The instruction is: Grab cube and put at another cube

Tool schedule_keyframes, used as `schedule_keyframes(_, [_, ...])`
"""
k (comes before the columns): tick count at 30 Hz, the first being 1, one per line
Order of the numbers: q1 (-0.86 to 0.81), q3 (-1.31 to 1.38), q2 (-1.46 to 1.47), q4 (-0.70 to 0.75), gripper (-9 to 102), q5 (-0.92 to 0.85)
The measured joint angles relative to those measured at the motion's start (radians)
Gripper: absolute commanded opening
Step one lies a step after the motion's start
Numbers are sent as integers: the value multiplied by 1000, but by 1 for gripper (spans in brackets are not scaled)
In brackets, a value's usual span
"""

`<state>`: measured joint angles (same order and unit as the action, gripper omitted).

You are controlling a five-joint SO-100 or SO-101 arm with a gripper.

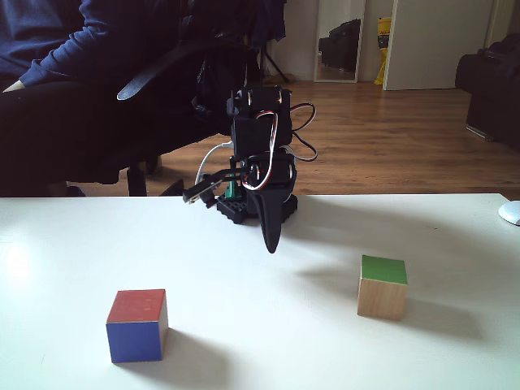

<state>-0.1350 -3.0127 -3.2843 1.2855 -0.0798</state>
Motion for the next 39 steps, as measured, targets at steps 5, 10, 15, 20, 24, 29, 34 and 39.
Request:
schedule_keyframes(5, [-2,0,0,0,0,35])
schedule_keyframes(10, [-2,0,0,0,0,38])
schedule_keyframes(15, [-2,0,0,0,0,38])
schedule_keyframes(20, [-2,0,0,0,0,41])
schedule_keyframes(24, [-3,0,0,0,0,51])
schedule_keyframes(29, [-29,5,0,0,3,81])
schedule_keyframes(34, [-25,147,15,21,10,150])
schedule_keyframes(39, [20,345,290,-15,14,236])
